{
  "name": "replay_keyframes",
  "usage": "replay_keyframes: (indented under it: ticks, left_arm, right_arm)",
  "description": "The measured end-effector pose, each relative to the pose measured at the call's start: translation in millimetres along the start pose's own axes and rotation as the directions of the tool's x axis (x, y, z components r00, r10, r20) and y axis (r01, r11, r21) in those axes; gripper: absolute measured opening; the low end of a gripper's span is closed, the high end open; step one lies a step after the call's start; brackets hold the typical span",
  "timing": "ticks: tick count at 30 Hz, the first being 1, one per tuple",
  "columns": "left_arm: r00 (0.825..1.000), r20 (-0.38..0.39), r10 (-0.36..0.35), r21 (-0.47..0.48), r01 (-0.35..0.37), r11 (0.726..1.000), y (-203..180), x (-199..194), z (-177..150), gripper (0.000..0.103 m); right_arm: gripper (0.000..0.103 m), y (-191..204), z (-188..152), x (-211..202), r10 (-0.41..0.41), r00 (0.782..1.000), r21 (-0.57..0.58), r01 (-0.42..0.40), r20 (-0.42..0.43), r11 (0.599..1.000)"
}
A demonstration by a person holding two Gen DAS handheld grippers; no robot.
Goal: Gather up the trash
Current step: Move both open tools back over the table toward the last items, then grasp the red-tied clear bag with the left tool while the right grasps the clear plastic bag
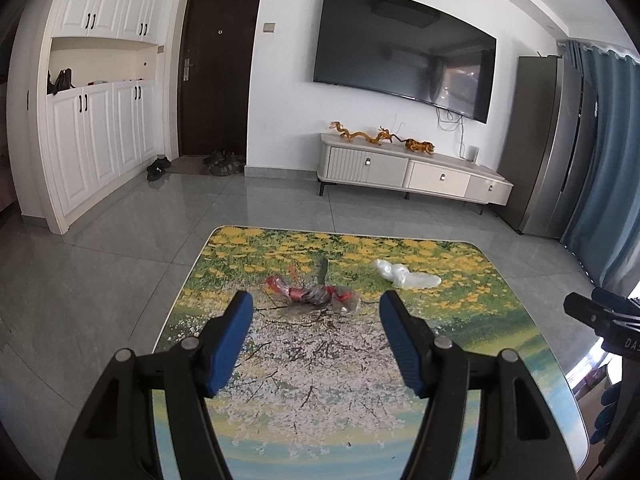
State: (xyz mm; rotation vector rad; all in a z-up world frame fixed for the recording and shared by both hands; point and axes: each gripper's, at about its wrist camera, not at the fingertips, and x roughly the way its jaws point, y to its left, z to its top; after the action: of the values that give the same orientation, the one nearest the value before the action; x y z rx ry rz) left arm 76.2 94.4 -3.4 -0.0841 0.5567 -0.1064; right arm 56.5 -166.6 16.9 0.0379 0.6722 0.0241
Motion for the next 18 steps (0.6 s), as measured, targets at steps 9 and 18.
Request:
replay_keyframes:
  ticks: [9, 18]
  left_arm:
    - [0.999, -0.025, 0.048, -0.043, -0.049, 0.998, 34.3, 15.3, -4.3, 0.064]
    - [0.993, -0.095, 0.075, -0.109, -0.085, 0.990, 75.8, 49.4, -11.4, 0.064]
  right_arm:
    - [0.103, 21.3, 1.9, 21.3, 0.030, 0.998, -0.060, -0.034, -0.062, 0.998]
    - [0.103, 32.9, 2.9, 63.0, 0.073, 0.989, -0.113, -0.087, -0.128, 0.990]
